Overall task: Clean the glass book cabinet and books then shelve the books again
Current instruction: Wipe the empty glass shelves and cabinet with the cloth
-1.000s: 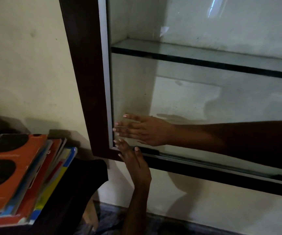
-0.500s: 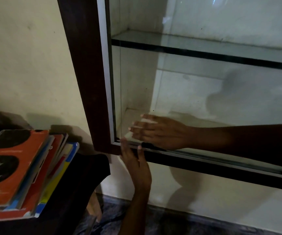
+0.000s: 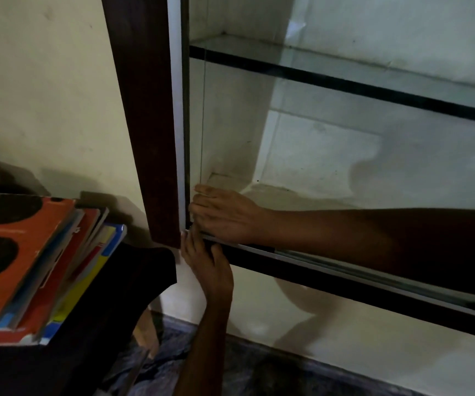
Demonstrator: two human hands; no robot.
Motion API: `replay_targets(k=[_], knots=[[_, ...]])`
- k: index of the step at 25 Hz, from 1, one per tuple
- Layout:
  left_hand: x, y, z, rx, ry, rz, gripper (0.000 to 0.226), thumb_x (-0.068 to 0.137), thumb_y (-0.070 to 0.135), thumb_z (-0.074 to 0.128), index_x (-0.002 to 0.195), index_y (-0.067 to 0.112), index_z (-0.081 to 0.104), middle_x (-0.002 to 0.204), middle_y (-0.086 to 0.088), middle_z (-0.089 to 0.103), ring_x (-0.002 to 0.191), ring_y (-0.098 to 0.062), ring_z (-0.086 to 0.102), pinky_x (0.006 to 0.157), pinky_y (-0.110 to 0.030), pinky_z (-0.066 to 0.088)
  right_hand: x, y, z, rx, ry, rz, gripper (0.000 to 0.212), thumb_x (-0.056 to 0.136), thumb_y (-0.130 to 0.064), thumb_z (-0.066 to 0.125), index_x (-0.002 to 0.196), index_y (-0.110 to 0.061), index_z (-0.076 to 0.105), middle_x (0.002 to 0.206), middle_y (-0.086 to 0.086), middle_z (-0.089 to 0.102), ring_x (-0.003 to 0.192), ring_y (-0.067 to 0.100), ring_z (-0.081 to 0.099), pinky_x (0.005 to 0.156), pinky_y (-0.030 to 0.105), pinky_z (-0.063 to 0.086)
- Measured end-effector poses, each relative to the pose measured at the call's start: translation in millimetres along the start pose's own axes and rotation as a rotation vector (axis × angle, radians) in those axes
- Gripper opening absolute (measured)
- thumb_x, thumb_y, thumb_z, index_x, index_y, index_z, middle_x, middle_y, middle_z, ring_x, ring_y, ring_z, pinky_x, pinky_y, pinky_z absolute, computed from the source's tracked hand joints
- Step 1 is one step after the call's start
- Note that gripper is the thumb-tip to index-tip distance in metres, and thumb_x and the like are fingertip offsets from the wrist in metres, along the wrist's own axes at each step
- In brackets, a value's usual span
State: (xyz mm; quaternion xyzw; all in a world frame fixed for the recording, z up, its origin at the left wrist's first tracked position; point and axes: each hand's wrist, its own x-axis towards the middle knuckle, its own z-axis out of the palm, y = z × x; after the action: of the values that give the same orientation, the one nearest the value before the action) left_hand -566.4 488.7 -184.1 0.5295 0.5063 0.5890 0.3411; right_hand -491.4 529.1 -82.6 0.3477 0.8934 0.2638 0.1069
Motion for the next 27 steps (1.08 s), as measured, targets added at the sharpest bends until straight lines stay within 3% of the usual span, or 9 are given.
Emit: replay_targets(k=[2,3,5,8,10,16,20,23,27], knots=[[-4,2,3,-0.078,-0.016,-0.034,0.054,0.085,0.026,0.036,0.133,0.002,0.047,0.142,-0.013,0.043,0.14,-0.023,0.023,0.117,-0.034,0.005,-5,5,-12,-0.113,0.206,0.004,0.038,0.085,-0.008,0.038,0.053,-0.011,0.058,0.06,0.002,0.056,0.059,0.015,0.055,0.09,0.029,0.04],[-8,6,5,-0.118,-0.023,-0.064,0.053,0.083,0.023,0.038,0.132,0.007,0.047,0.141,-0.005,0.043,0.14,-0.02,0.023,0.119,-0.041,0.004,-8,7,-14,-0.156,0.28,-0.006,0.037,0.085,-0.006,0.039,0.054,-0.01,0.058,0.061,0.003,0.057,0.059,0.016,0.055,0.09,0.03,0.039],[-21,12,8,-0.158,-0.021,-0.094,0.05,0.081,0.019,0.04,0.13,0.02,0.042,0.137,0.008,0.036,0.14,-0.018,0.024,0.117,-0.052,0.009,-23,6,-10,-0.144,0.228,-0.022,0.035,0.087,-0.006,0.041,0.06,-0.009,0.062,0.067,0.005,0.06,0.065,0.019,0.058,0.094,0.032,0.041],[-44,21,18,-0.19,-0.074,-0.13,0.05,0.079,0.021,0.041,0.128,0.023,0.042,0.138,0.015,0.029,0.139,-0.004,0.013,0.119,-0.039,-0.005,-59,6,-9,-0.155,0.096,-0.019,0.029,0.091,-0.01,0.042,0.075,-0.01,0.066,0.081,0.006,0.063,0.079,0.023,0.06,0.105,0.036,0.032],[-62,26,28,-0.193,-0.111,-0.068,0.052,0.078,0.032,0.04,0.128,0.02,0.047,0.134,0.028,0.027,0.139,0.001,0.01,0.117,-0.032,-0.009,-89,7,-8,-0.153,0.064,0.0,0.034,0.097,-0.011,0.032,0.086,-0.009,0.065,0.091,0.009,0.063,0.089,0.026,0.059,0.111,0.038,0.025],[-126,35,63,-0.097,-0.273,0.166,0.054,0.083,0.036,0.044,0.131,0.012,0.052,0.141,0.037,0.021,0.143,-0.002,0.006,0.114,-0.05,-0.005,-192,-2,-20,-0.186,0.008,0.068,0.045,0.1,-0.008,0.023,0.097,-0.007,0.067,0.1,0.009,0.067,0.096,0.024,0.063,0.114,0.038,0.017],[-168,44,90,-0.028,-0.423,0.28,0.062,0.091,0.061,0.032,0.134,0.019,0.048,0.144,0.008,0.033,0.143,-0.013,0.01,0.112,-0.058,-0.001,-265,-12,-23,-0.203,-0.018,0.117,0.048,0.1,-0.011,0.021,0.098,-0.007,0.069,0.099,0.009,0.068,0.096,0.024,0.064,0.112,0.039,0.022],[-197,53,108,-0.009,-0.51,0.384,0.054,0.089,0.049,0.043,0.133,0.02,0.047,0.142,-0.003,0.04,0.141,-0.021,0.014,0.109,-0.06,0.001,-318,-19,-27,-0.183,-0.087,0.143,0.04,0.1,-0.011,0.028,0.103,-0.007,0.067,0.104,0.009,0.066,0.102,0.024,0.06,0.115,0.04,0.014],[-231,64,130,0.0,-0.615,0.446,0.061,0.083,0.04,0.047,0.135,0.008,0.046,0.145,-0.011,0.037,0.141,-0.024,0.014,0.114,-0.052,-0.003,-371,-27,-36,-0.178,-0.112,0.185,0.03,0.094,-0.022,0.044,0.109,-0.007,0.066,0.113,0.01,0.065,0.112,0.025,0.056,0.115,0.042,0.02]])
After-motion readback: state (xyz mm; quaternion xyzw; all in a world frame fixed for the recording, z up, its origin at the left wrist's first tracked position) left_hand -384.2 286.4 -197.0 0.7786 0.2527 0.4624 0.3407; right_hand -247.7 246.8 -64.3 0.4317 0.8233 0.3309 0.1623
